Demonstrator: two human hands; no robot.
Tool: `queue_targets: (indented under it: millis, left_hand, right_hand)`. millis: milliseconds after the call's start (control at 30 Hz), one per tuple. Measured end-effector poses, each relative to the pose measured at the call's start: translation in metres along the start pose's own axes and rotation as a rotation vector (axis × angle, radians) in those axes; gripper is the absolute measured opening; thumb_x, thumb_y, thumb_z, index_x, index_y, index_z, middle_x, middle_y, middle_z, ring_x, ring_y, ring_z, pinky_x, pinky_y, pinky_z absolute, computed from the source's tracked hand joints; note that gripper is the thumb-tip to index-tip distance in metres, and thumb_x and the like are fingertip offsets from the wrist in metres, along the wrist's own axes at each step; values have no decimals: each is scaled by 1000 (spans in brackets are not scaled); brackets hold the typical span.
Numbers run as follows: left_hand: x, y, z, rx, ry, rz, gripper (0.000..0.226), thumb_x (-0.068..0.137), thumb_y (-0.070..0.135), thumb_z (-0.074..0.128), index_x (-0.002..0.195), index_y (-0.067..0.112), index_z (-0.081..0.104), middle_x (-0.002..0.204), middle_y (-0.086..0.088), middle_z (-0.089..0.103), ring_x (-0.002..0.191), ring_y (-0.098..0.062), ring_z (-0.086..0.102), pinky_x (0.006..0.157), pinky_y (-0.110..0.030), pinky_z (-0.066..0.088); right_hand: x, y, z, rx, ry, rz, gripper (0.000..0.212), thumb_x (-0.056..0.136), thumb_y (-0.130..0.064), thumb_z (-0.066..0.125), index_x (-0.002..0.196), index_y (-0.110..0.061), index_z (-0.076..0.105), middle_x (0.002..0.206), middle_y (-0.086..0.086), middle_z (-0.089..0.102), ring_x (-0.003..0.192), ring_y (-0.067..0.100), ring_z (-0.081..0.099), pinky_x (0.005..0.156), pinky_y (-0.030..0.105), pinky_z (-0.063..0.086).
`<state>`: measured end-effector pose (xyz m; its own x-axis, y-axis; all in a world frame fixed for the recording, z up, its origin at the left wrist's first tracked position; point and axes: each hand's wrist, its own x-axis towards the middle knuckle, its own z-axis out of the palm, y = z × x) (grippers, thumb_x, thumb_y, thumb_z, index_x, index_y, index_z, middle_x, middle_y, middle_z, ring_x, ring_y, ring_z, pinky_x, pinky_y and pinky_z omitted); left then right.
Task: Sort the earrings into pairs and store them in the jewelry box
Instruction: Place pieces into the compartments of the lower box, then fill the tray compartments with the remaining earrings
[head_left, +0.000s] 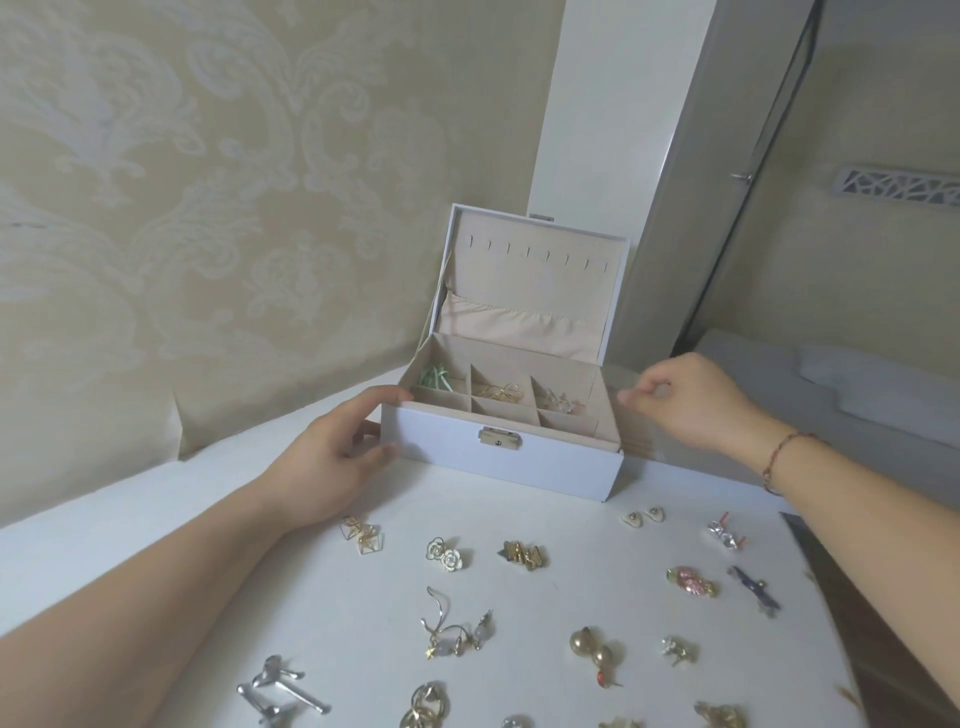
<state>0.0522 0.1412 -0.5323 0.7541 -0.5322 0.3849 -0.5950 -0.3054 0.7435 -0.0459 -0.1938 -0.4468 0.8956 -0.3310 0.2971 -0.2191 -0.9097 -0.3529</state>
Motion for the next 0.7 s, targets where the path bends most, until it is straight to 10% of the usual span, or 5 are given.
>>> queue_targets:
  millis: [233, 400, 500, 700]
  left_hand:
    - [-2, 0, 1, -16, 3, -14, 48, 95, 11, 57, 112, 55, 50, 98, 25, 68, 91, 0, 65, 84, -26, 49]
    - [2, 4, 3, 13, 54, -92, 35, 94, 24, 61, 104, 57, 52, 82, 11, 73, 66, -14, 60, 64, -26, 48]
    - [11, 13, 7, 126, 84, -183, 17, 86, 44, 66, 95, 49, 53, 76, 15, 72, 67, -7, 61, 60, -19, 45]
    - [30, 25, 10, 367, 285, -209, 32, 70, 61, 75, 76, 33, 60, 91, 1, 69, 83, -22, 61, 68, -31, 45]
  right_hand:
    - [-43, 89, -12, -57, 100, 222, 55, 89, -33, 62, 45, -12, 37, 46, 4, 36, 47, 24, 38, 50, 29, 28]
    - [-70, 161, -22, -68, 253, 571, 50, 94, -44, 53, 64, -6, 63, 61, 11, 56, 58, 26, 51, 53, 29, 36]
    - [-79, 179, -11, 303, 178, 719, 50, 91, -58, 50, 101, -11, 67, 68, 14, 64, 56, 24, 54, 52, 24, 34]
    - [-72, 176, -1, 795, -15, 745, 47, 90, -62, 46, 71, -19, 44, 40, -7, 23, 32, 9, 16, 39, 12, 17]
